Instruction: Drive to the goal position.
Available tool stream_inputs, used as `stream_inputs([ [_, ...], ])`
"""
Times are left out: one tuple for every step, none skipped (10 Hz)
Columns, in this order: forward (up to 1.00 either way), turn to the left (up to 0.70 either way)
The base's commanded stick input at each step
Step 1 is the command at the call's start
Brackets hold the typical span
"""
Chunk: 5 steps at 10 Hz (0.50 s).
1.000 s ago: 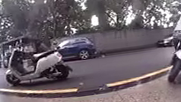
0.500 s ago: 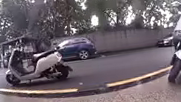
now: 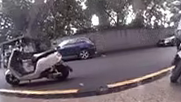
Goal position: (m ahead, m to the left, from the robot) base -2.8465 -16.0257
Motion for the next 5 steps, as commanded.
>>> stream_inputs([
  [0.45, 0.02],
  [0.45, 0.01],
  [0.45, 0.00],
  [0.45, 0.00],
  [0.45, 0.00],
])
